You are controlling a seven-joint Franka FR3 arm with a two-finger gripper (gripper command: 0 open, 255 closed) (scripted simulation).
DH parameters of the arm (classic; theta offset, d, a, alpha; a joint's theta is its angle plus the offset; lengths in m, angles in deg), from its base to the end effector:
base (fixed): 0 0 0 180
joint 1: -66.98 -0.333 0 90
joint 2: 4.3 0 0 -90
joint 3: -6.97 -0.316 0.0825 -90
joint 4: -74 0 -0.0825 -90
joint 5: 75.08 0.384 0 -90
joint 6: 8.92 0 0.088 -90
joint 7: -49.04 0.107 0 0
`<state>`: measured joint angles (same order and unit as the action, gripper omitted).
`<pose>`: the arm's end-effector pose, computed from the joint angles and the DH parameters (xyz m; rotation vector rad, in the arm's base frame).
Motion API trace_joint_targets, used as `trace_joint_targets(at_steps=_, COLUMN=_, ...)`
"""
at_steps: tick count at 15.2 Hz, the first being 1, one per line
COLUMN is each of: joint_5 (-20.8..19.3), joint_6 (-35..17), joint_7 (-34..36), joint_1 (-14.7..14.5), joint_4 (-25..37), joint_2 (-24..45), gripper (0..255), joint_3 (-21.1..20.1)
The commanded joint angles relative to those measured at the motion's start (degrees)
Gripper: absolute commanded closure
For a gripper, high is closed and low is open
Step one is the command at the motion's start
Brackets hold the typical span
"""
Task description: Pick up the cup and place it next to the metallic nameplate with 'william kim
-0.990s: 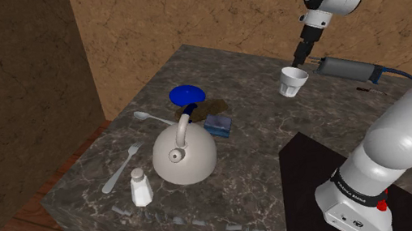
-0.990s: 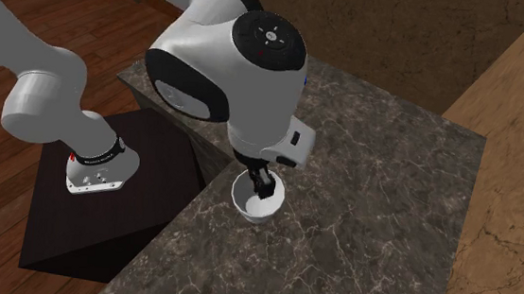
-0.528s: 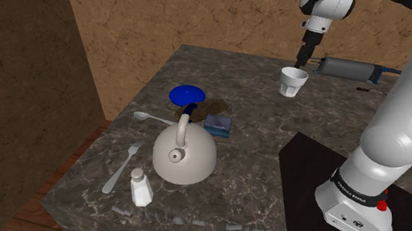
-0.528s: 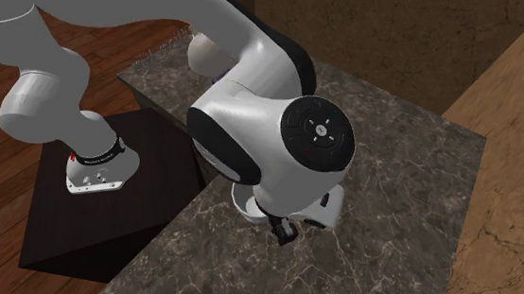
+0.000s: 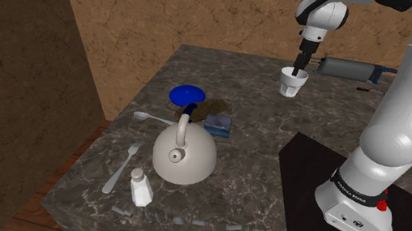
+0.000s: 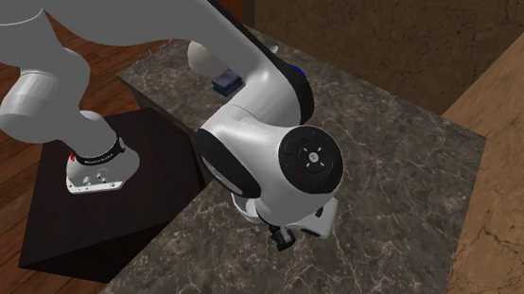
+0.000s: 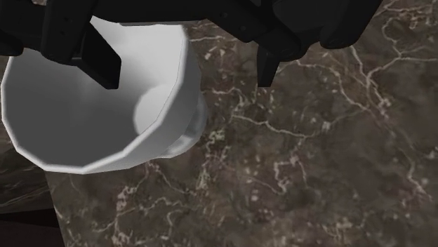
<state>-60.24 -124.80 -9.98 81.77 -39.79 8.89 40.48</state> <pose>0.4010 -0.4127 0.3557 -2.9643 -0.0869 0.0138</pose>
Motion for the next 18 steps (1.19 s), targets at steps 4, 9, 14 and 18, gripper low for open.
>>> trace_joint_targets(at_steps=4, joint_5=0.13, joint_6=-0.53, joint_7=-0.11, joint_1=-0.02, joint_4=-0.45, joint_2=0.08, gripper=0, joint_3=-0.05)
trace_joint_targets(at_steps=9, joint_5=0.12, joint_6=-0.52, joint_7=-0.11, joint_1=-0.01, joint_4=-0.44, joint_2=0.08, gripper=255, joint_3=-0.04)
trace_joint_targets(at_steps=14, joint_5=0.14, joint_6=-0.51, joint_7=-0.13, joint_1=0.00, joint_4=-0.41, joint_2=0.11, gripper=255, joint_3=-0.05)
trace_joint_targets(at_steps=18, joint_5=-0.20, joint_6=0.10, joint_7=0.16, joint_1=-0.09, joint_4=-0.14, joint_2=-0.34, gripper=255, joint_3=0.05)
